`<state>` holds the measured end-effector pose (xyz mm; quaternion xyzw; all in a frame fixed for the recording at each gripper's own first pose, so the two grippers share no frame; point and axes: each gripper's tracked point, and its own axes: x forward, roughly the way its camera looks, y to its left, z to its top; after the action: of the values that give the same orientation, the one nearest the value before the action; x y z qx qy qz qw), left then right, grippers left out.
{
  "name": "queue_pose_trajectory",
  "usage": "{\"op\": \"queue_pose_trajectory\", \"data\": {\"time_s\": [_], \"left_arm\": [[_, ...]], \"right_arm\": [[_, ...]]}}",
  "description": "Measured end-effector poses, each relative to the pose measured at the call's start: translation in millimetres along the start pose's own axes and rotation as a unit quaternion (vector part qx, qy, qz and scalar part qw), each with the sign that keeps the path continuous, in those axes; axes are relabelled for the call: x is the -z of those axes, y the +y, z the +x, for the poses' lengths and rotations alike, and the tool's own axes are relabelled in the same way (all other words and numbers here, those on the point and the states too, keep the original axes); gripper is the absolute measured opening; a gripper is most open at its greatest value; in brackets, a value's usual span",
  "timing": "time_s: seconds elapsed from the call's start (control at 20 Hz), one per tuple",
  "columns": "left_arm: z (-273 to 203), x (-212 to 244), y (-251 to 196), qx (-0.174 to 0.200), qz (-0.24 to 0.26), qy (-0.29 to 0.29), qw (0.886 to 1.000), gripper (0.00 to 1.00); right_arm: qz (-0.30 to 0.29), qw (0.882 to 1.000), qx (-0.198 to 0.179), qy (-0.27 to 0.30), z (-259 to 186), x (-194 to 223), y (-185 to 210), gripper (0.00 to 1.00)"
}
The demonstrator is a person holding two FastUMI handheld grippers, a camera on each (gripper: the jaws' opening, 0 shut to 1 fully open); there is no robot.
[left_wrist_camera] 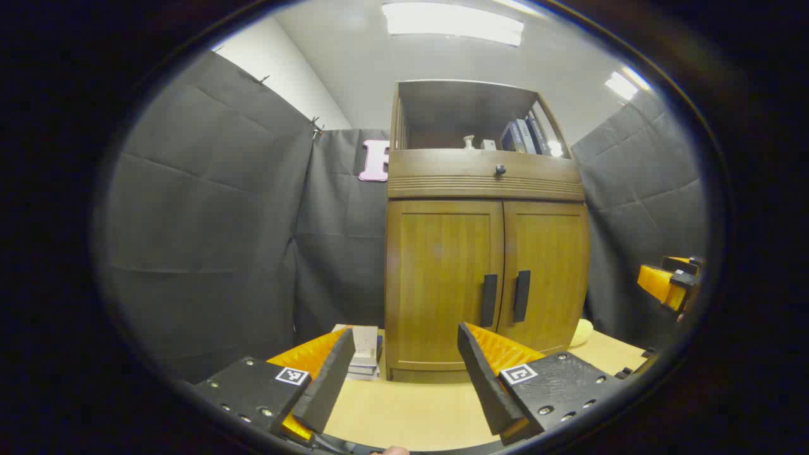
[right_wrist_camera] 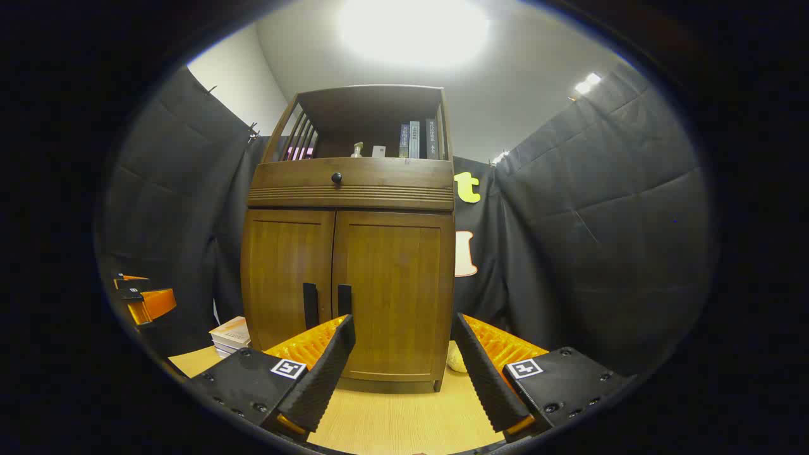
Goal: Open the right door of the double-door shoe cabinet with the right hand, and open the left door with the left hand.
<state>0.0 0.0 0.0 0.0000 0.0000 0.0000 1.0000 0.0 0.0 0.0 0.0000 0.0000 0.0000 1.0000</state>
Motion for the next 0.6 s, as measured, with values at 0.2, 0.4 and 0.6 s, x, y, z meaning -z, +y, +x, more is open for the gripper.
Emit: {"op": "queue_pose_trajectory", "data": {"time_s": [0.2, 0.4, 0.6], "left_arm": [[5, -1, -4, 0.004, 0.013, -0.003, 1.0, 0.94], [11, -2, -13, 0.011, 0.017, -0.005, 1.0, 0.94], [11, -4, -20, 0.019, 0.011, -0.01, 1.0, 0.94]], "right_arm": [[0.006, 1.0, 0.003, 0.009, 8, 6, -3, 0.97], [0.006, 1.0, 0.012, 0.01, 15, 5, -10, 0.99], [0.002, 1.0, 0.011, 0.011, 14, 8, -12, 0.99]]}}
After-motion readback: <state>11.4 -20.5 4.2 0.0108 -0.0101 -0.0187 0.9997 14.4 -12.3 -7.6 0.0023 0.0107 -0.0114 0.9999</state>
